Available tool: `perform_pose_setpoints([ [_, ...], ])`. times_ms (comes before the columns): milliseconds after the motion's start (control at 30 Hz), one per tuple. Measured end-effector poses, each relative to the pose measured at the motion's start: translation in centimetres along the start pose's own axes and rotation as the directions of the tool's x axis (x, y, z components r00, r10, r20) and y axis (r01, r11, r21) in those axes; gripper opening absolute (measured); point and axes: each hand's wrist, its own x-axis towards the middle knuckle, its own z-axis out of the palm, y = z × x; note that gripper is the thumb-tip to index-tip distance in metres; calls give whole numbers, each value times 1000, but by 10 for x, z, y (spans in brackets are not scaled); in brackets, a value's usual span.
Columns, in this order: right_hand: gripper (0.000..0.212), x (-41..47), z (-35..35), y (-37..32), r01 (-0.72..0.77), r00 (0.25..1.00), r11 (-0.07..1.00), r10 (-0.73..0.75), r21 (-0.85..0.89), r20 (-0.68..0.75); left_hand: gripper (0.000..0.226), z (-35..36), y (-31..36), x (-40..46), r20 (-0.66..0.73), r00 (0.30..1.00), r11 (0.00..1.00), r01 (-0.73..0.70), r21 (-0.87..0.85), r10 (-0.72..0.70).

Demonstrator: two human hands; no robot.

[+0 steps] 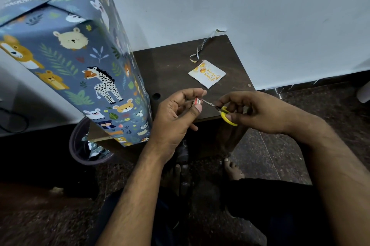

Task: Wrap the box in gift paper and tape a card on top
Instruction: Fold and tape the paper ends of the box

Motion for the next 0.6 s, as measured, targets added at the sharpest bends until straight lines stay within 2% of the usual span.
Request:
perform_pose_setpoints([
  [600, 28, -2, -1, -2, 5, 999, 997, -9, -78, -44, 27, 1, -3, 2, -13, 1000, 999, 6, -42, -6],
])
